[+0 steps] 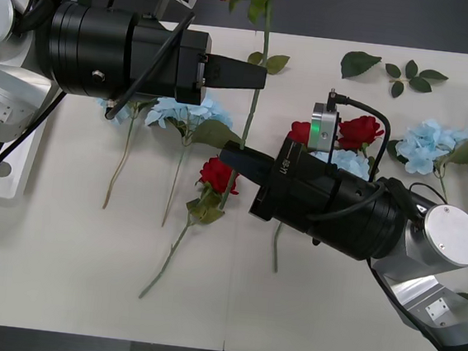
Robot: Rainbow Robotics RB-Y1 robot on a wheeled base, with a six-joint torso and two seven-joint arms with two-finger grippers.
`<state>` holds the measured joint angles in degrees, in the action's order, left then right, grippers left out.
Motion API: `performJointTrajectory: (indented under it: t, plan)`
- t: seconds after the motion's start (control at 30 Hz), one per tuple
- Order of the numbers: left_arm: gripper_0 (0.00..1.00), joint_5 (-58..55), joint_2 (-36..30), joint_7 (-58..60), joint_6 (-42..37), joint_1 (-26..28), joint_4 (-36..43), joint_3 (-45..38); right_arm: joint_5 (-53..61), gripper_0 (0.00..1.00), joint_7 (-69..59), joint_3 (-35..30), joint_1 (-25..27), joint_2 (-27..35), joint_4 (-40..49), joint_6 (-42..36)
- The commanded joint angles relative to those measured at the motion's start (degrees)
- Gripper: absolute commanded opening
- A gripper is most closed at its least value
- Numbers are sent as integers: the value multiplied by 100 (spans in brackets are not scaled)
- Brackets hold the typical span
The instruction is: Put the red flowers into the right box and the blue flowers into the left box
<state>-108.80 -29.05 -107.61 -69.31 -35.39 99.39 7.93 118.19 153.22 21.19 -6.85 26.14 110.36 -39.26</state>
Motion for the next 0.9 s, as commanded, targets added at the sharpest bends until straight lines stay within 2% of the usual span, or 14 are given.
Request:
performJointTrajectory:
  t: [0.03,0.33,0.57,0.7,0.9]
  plan:
    - [100,-1,-13,-146,57,-179,168,-125,-16,0,-161,-71,-89,-30,187,24]
    - [100,-1,-13,-146,57,-179,168,-125,20,0,-187,-115,-115,172,187,24]
    - [100,-1,-13,-146,57,-179,168,-125,195,0,-240,-168,-212,787,179,121]
    - [100,34,-4,-155,66,32,98,-72,230,0,-477,-291,-282,1350,179,112]
    - [100,166,-399,-128,189,-12,98,-125,230,0,-1734,-344,-511,2949,170,288]
